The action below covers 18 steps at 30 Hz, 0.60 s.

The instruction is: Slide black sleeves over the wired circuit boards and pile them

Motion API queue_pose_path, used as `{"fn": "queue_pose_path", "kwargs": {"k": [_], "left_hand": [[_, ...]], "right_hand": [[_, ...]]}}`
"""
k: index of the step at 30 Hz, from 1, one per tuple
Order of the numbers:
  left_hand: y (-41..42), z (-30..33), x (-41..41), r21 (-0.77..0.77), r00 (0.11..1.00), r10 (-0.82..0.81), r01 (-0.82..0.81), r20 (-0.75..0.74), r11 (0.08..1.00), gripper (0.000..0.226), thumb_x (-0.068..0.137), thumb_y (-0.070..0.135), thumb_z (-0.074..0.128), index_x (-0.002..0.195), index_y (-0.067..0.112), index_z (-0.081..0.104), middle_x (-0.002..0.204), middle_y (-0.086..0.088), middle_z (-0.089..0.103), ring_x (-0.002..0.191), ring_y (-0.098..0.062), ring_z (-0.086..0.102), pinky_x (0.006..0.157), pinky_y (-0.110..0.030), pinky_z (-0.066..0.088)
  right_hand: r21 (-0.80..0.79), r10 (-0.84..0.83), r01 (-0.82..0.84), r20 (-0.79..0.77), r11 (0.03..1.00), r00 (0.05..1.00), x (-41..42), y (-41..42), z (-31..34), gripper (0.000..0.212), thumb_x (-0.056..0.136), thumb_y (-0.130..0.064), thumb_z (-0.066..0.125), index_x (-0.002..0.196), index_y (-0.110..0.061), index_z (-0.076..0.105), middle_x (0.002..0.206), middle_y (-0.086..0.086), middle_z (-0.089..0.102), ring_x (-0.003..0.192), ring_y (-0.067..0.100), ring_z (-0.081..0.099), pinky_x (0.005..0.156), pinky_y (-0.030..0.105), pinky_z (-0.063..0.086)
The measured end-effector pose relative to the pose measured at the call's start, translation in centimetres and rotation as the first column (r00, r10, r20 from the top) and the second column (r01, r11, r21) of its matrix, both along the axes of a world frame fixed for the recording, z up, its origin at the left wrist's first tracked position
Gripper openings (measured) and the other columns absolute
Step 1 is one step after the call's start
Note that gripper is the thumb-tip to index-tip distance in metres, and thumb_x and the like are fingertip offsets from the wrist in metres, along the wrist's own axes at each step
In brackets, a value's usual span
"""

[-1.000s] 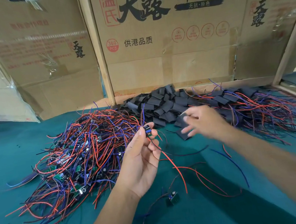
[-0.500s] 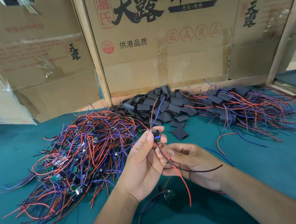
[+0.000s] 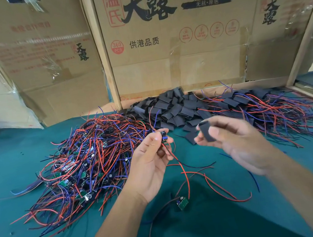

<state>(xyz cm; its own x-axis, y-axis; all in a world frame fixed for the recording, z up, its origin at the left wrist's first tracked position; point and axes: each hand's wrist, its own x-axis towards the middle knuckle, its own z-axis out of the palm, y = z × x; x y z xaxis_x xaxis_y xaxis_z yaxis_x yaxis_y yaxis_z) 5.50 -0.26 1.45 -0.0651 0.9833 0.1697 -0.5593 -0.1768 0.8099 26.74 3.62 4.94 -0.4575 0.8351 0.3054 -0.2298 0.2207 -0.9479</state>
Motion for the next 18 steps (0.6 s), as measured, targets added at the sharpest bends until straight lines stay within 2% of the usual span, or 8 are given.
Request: {"fn": "queue_pose_path", "kwargs": {"k": [2, 4, 7, 10, 12, 14, 16, 18], "left_hand": [[0.0, -0.2, 0.2, 0.028, 1.000, 0.014, -0.013, -0.023, 1.000, 0.020, 0.094, 0.025, 0.059, 0.104, 0.012, 0.071, 0.090, -0.007, 0.067, 0.078, -0.015, 0.058, 0.074, -0.025, 0.049], [0.0, -0.3, 0.4, 0.059, 0.997, 0.047, -0.044, -0.063, 0.997, 0.018, 0.092, 0.027, 0.061, 0.100, 0.016, 0.073, 0.096, -0.007, 0.070, 0.091, -0.017, 0.064, 0.084, -0.028, 0.051], [-0.2, -0.1, 1.0, 0.077, 0.991, 0.052, -0.043, -0.123, 0.996, 0.020, 0.085, 0.035, 0.067, 0.097, 0.020, 0.072, 0.108, -0.007, 0.073, 0.105, -0.017, 0.067, 0.092, -0.031, 0.052], [-0.4, -0.4, 1.7, 0.075, 0.994, -0.009, 0.018, -0.113, 0.997, 0.016, 0.089, 0.027, 0.066, 0.102, 0.019, 0.073, 0.112, -0.010, 0.071, 0.104, -0.022, 0.065, 0.091, -0.033, 0.050], [-0.5, -0.8, 2.0, 0.062, 0.996, -0.018, 0.023, -0.092, 0.998, 0.017, 0.091, 0.015, 0.062, 0.101, 0.019, 0.074, 0.105, -0.010, 0.069, 0.099, -0.025, 0.057, 0.095, -0.036, 0.043], [-0.5, -0.8, 2.3, 0.051, 0.998, -0.020, 0.023, -0.065, 0.998, 0.017, 0.091, 0.014, 0.063, 0.101, 0.019, 0.075, 0.091, -0.008, 0.063, 0.091, -0.025, 0.050, 0.094, -0.037, 0.036], [-0.6, -0.7, 2.4, 0.092, 0.995, -0.051, 0.060, -0.089, 0.994, 0.010, 0.090, 0.023, 0.069, 0.097, 0.018, 0.074, 0.079, 0.000, 0.059, 0.079, -0.016, 0.053, 0.087, -0.032, 0.040], [-0.8, -0.6, 2.4, 0.120, 0.990, -0.060, 0.075, -0.129, 0.990, 0.012, 0.091, 0.027, 0.069, 0.095, 0.016, 0.072, 0.078, 0.001, 0.061, 0.077, -0.013, 0.057, 0.085, -0.032, 0.043]], "right_hand": [[0.119, 0.029, -0.049, 0.164, 0.992, 0.986, -0.9, -1.2, -0.1, 0.025, 0.084, -0.026, 0.072, 0.104, -0.011, 0.069, 0.097, 0.012, 0.074, 0.091, 0.014, 0.068, 0.087, 0.023, 0.052], [0.145, 0.075, -0.111, 0.231, 0.983, 0.970, -1.9, -2.1, -0.3, 0.023, 0.081, -0.027, 0.071, 0.101, -0.016, 0.070, 0.097, 0.003, 0.073, 0.089, 0.008, 0.065, 0.082, 0.018, 0.049], [0.161, 0.120, -0.153, 0.199, 0.975, 0.973, -2.6, -2.6, -0.2, 0.018, 0.083, -0.018, 0.068, 0.102, -0.016, 0.070, 0.093, -0.013, 0.069, 0.088, 0.004, 0.062, 0.081, 0.015, 0.047], [0.201, 0.178, -0.202, 0.132, 0.959, 0.975, -2.7, -2.8, 0.0, 0.021, 0.085, -0.011, 0.067, 0.102, -0.023, 0.072, 0.095, -0.018, 0.068, 0.085, -0.002, 0.061, 0.079, 0.011, 0.046], [0.195, 0.198, -0.208, 0.070, 0.958, 0.978, -2.9, -2.7, 0.0, 0.020, 0.085, -0.011, 0.066, 0.106, -0.010, 0.069, 0.092, -0.013, 0.069, 0.083, 0.000, 0.062, 0.078, 0.011, 0.047], [0.169, 0.187, -0.183, -0.004, 0.969, 0.982, -3.0, -2.5, 0.0, 0.028, 0.083, -0.019, 0.066, 0.104, -0.001, 0.067, 0.091, 0.001, 0.070, 0.085, 0.012, 0.064, 0.080, 0.018, 0.049], [0.155, 0.156, -0.149, -0.037, 0.977, 0.987, -2.9, -2.1, -0.1, 0.027, 0.083, -0.025, 0.066, 0.103, -0.007, 0.071, 0.090, 0.011, 0.070, 0.087, 0.021, 0.063, 0.084, 0.025, 0.049], [0.133, 0.168, -0.160, -0.049, 0.978, 0.985, -2.5, -1.8, -0.2, 0.024, 0.085, -0.028, 0.065, 0.102, -0.012, 0.072, 0.090, 0.012, 0.069, 0.087, 0.024, 0.062, 0.085, 0.030, 0.049]]}}
